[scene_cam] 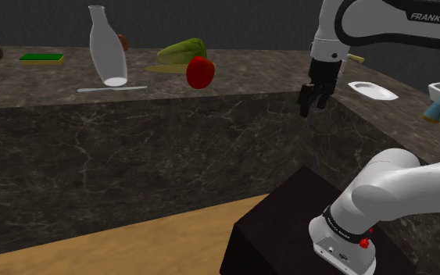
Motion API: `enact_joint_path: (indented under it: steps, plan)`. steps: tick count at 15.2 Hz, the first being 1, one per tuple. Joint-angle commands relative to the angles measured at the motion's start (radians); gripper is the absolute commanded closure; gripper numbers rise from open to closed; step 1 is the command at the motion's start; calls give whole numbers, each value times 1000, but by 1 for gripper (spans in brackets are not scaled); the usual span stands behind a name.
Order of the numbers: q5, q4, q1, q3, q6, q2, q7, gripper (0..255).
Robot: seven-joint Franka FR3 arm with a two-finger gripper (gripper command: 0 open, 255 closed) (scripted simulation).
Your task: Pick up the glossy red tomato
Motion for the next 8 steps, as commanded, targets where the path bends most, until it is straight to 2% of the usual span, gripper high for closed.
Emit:
enact_joint_path:
  steps: [1, 8]
  plan:
    - [0, 0, 0, 0, 0, 0, 0, 0]
    - [87, 160, 29, -8, 132, 230, 16, 0]
